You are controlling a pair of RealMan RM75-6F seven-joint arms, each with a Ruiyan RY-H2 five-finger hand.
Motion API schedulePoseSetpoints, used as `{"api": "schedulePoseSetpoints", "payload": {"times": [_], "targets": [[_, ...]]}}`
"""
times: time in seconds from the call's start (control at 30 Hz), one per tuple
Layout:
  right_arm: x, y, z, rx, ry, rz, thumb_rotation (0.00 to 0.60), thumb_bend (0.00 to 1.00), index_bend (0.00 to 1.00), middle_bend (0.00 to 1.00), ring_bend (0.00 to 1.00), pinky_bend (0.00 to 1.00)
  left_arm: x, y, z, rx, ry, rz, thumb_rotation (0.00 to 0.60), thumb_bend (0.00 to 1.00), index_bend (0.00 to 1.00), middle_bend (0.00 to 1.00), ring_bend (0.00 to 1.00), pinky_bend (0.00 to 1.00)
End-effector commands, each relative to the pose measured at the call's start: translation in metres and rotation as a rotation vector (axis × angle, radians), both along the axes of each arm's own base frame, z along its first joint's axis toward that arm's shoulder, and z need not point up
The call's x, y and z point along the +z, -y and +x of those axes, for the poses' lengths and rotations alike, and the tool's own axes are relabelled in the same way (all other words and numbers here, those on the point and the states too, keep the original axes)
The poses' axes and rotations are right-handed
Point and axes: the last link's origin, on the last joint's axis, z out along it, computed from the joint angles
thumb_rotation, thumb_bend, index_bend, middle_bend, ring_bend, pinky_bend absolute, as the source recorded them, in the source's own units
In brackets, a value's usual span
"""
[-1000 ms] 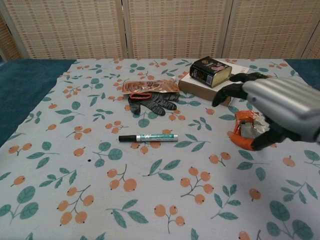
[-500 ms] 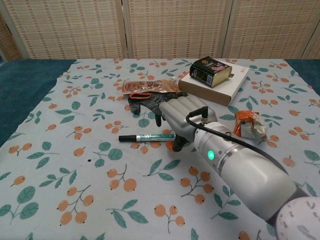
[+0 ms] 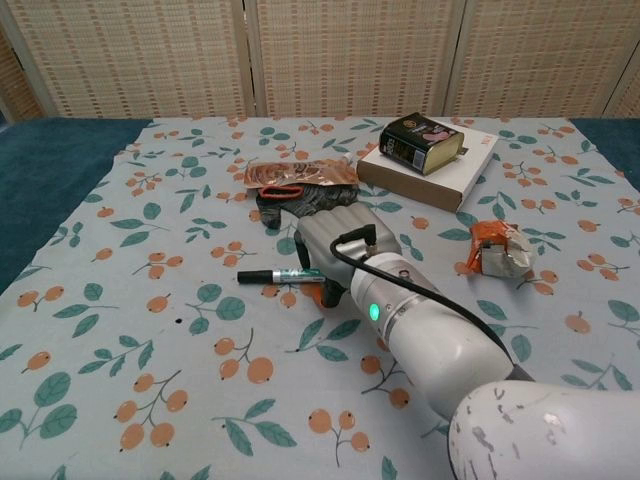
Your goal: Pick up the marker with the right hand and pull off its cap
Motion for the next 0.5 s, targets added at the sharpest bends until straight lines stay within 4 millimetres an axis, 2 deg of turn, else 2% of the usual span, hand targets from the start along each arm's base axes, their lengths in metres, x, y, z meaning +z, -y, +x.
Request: {"api": "schedulePoseSetpoints", "payload": {"times": [0.03, 0.5], "targets": [[-0.0027, -0.0007, 0.0010, 0.002, -0.001, 0.000, 0.600, 0.27, 0.44, 0.30, 0.00, 0.00, 0.0002, -0.0003, 0.0001, 0.000, 0.000, 0.000, 0.600, 0.43, 0.00, 0.00, 0.00, 0.02], [0.0010, -0.0005, 0.0035, 0.001, 0.010, -0.009, 0.600, 0.27, 0.45, 0.31, 0.00, 0.00, 0.0009, 0.0000, -0.0009, 0.005, 0.001, -0.002, 0.600, 0.43, 0.00, 0.00, 0.00, 0.02]]}}
